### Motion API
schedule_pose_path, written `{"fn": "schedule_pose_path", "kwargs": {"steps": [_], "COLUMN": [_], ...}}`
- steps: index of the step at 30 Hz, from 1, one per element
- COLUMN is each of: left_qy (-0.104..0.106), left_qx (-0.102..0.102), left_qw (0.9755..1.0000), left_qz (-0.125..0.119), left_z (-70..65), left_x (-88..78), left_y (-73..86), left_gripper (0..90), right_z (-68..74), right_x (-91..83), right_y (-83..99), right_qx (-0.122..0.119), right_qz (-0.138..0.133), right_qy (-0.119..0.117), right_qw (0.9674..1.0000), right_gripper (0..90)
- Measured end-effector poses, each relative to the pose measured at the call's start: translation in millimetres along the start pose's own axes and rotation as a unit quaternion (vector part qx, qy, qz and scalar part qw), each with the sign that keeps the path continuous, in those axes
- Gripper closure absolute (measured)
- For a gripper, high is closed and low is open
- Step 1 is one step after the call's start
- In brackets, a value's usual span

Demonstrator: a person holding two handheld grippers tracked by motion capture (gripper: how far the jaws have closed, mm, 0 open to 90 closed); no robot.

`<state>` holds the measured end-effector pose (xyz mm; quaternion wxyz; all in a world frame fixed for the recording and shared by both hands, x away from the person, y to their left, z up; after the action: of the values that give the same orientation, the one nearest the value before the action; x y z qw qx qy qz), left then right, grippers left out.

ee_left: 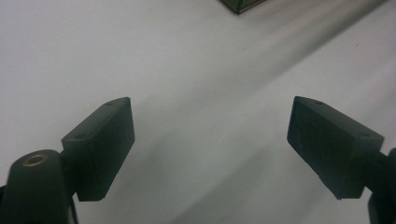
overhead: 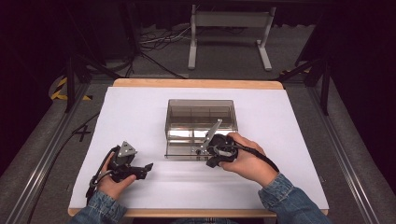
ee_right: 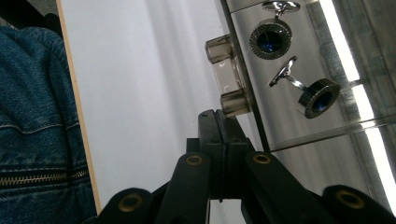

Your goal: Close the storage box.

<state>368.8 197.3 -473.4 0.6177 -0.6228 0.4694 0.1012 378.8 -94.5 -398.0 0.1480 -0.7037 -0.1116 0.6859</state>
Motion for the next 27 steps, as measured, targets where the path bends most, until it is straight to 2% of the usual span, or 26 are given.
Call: {"fn": "schedule_pose_path", "kwargs": {"steps": [1, 6, 14, 27], "left_qy": [0.0, 0.0, 0.0, 0.001], "left_qx": [0.0, -0.001, -0.001, -0.002], "left_qw": [1.0, 1.0, 1.0, 1.0], "left_qz": [0.0, 0.002, 0.002, 0.001], "left_z": [0.0, -0.1, 0.1, 0.0], "left_x": [0.0, -0.4, -0.6, -0.7], "left_y": [0.1, 0.2, 0.2, 0.4], "left_gripper": [15.6, 15.6, 15.6, 15.6], "right_z": [-0.6, -0.4, -5.0, -23.1], "right_x": [-0.2, -0.2, -2.1, -8.4], "right_y": [0.2, -0.1, -0.1, 2.1], "right_qx": [0.003, 0.006, 0.01, 0.026], "right_qz": [0.003, 0.004, 0.0, -0.03], "right_qy": [0.007, 0.009, 0.028, 0.074], "right_qw": [1.0, 0.9999, 0.9995, 0.9965], "right_gripper": [90.0, 90.0, 90.0, 90.0]}}
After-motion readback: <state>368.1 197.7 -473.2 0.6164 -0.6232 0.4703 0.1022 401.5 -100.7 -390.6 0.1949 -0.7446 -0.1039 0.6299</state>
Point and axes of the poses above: each handheld gripper's, and its own axes: x roughly forward along the jaws, y roughly out of its underside, z roughly to its left, the point moved 4 cm from there along x, roughly forward along the jaws, and after that the axes turned 14 degrees about -x, right-handed, at the moved point
